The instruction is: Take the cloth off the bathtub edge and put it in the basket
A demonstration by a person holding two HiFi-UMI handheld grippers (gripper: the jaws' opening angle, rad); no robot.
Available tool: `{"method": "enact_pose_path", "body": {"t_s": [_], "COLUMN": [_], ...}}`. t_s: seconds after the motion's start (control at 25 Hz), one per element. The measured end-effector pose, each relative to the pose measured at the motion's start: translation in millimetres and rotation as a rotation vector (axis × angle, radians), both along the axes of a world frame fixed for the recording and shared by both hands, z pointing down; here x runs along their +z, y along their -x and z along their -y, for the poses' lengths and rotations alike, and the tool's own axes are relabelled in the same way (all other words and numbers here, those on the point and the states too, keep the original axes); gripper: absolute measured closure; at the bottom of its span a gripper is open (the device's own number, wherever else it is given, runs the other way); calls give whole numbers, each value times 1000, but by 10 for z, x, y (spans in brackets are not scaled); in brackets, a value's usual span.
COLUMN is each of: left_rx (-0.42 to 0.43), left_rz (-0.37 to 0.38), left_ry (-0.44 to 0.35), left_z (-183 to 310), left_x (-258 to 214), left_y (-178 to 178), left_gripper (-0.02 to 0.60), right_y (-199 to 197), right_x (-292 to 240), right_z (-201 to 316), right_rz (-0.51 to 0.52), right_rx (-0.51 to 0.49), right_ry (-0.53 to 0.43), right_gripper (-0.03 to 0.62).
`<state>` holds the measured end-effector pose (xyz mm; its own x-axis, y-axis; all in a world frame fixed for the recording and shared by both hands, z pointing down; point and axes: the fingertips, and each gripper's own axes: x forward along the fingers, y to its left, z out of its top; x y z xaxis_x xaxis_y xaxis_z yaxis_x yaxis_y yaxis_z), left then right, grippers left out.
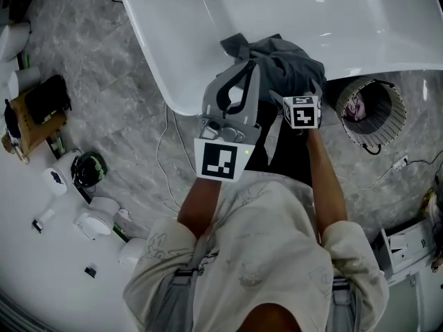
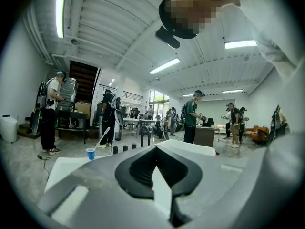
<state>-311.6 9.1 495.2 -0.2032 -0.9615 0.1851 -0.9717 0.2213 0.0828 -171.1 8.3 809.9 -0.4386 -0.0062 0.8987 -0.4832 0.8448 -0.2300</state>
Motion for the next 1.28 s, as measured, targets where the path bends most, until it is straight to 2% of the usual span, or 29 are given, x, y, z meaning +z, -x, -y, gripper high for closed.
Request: {"method": "enact_pose_path", "body": {"t_s": [0.24, 0.64, 1.08, 1.28], "left_rx": [10, -12, 10, 6], "left_rz": [-17, -31, -24, -16], "left_ry": [21, 20, 41, 33], "left_z": [-10, 37, 85, 56], "left_x": [181, 235, 258, 183], "left_y": [38, 138, 79, 96], "left_gripper": [584, 584, 584, 584], "right_y": [-60, -32, 36, 19], "right_x": [283, 270, 190, 166], "right_z": [61, 41, -97, -96], "right_rz": [-98, -106, -59, -49], "right_rx": [-3, -1, -69, -62], "right_ry": [-56, -109, -135, -134], "right_gripper": [5, 15, 295, 382]}}
